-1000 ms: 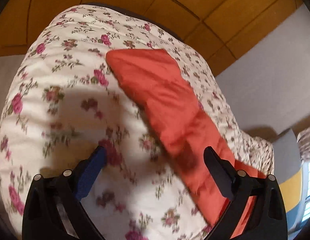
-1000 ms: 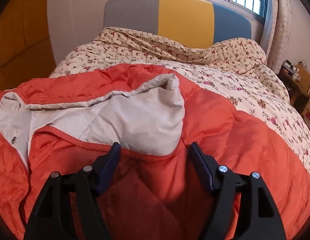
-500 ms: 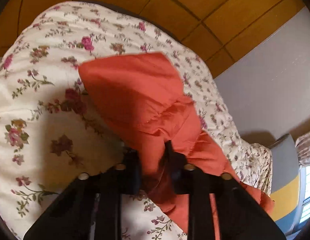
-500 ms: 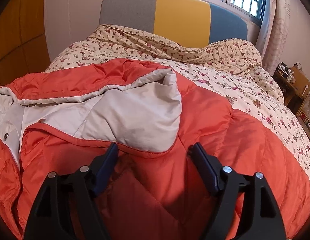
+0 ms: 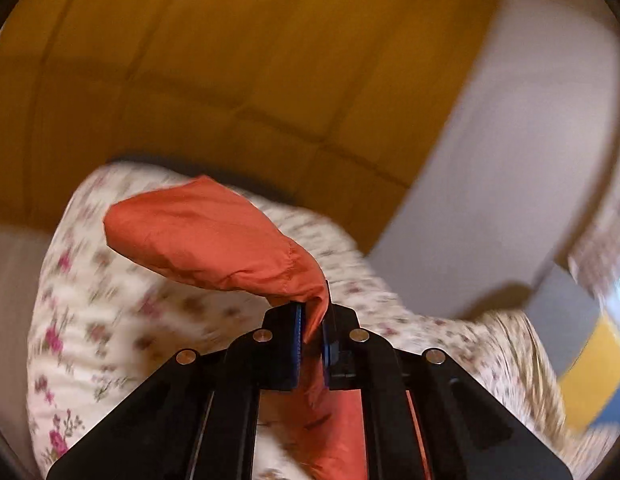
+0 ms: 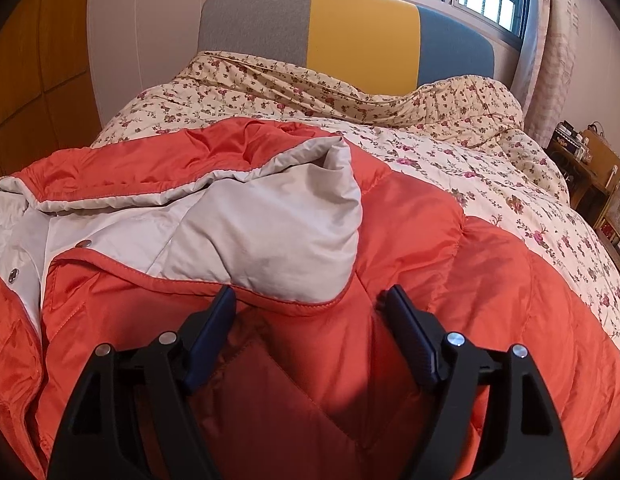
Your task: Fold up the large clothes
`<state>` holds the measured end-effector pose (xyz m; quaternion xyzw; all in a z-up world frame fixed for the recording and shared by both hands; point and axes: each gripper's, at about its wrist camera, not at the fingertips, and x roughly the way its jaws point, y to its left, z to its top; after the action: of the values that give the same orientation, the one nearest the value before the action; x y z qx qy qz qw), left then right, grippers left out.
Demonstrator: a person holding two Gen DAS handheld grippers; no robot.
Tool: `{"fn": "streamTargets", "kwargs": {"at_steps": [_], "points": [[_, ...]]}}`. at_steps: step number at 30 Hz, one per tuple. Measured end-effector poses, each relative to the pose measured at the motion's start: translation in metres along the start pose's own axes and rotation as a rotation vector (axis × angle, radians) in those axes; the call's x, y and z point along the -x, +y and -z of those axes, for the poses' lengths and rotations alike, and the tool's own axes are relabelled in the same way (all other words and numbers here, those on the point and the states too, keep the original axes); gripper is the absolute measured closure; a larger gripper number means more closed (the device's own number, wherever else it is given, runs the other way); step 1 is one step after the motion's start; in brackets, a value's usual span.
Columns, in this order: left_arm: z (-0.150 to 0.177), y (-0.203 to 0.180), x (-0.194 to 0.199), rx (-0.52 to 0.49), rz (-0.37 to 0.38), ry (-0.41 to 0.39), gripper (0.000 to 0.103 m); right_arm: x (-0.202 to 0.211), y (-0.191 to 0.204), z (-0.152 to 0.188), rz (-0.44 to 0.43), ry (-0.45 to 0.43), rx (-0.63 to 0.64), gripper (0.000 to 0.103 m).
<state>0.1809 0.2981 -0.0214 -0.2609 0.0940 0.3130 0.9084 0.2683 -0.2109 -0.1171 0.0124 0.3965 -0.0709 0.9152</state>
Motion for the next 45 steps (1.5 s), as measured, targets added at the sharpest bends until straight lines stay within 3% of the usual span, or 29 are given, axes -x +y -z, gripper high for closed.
{"fn": "streamTargets", "kwargs": {"at_steps": [3, 7, 14, 21, 31, 35, 38, 43, 45], "points": [[0.011, -0.045, 0.024, -0.158, 0.113, -0.036, 0.096, -0.001, 0.001, -0.001, -0.005, 0.000, -0.006, 0.025], [0.038, -0.098, 0.046, -0.325, 0.229, -0.023, 0.096, -0.001, 0.001, -0.001, -0.009, 0.000, -0.010, 0.025], [0.094, -0.179, 0.068, -0.572, 0.347, 0.040, 0.096, -0.001, -0.001, -0.003, -0.014, -0.001, -0.015, 0.025], [0.162, -0.225, 0.083, -0.817, 0.436, 0.080, 0.096, -0.001, -0.002, -0.003, -0.021, -0.005, -0.027, 0.024], [0.249, -0.267, 0.103, -1.101, 0.551, 0.157, 0.096, 0.000, -0.005, -0.003, -0.025, -0.006, -0.031, 0.024], [0.281, -0.268, 0.103, -1.227, 0.603, 0.204, 0.096, 0.000, -0.005, -0.002, -0.028, -0.006, -0.036, 0.024], [0.298, -0.271, 0.114, -1.317, 0.652, 0.197, 0.096, -0.001, -0.005, -0.002, -0.029, -0.004, -0.039, 0.024], [0.324, -0.274, 0.116, -1.444, 0.624, 0.179, 0.095, -0.001, -0.006, -0.001, -0.038, -0.003, -0.057, 0.023], [0.318, -0.272, 0.117, -1.426, 0.654, 0.190, 0.082, -0.002, -0.008, 0.000, -0.041, -0.001, -0.061, 0.023]]}}
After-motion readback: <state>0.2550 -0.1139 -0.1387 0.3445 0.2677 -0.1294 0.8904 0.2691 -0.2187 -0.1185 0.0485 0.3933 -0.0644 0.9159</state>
